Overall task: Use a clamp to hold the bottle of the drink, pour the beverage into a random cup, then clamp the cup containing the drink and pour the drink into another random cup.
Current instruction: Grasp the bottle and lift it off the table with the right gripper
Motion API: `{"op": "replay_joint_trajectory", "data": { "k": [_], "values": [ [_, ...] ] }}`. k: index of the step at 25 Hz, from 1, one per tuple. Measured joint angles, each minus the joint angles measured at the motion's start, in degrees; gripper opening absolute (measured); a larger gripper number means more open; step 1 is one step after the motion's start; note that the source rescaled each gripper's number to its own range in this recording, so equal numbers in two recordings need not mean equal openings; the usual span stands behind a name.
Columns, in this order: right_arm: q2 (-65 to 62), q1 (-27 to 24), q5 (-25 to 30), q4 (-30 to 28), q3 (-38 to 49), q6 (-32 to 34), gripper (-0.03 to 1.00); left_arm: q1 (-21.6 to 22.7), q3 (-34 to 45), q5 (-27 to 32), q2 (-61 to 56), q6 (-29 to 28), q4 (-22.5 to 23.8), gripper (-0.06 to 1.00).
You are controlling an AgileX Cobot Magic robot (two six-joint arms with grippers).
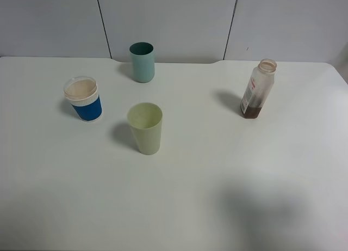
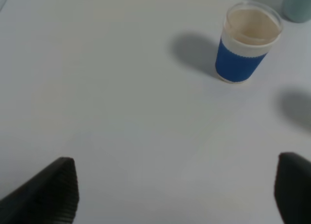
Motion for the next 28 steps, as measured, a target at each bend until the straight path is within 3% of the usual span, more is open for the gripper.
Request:
{"op": "replay_joint_trajectory", "data": {
  "k": [28],
  "values": [
    [0.0, 0.0, 0.0, 0.0, 0.0, 0.0, 1.00, 0.0, 0.0, 0.0, 0.0, 0.0, 0.0, 0.88]
  ]
}}
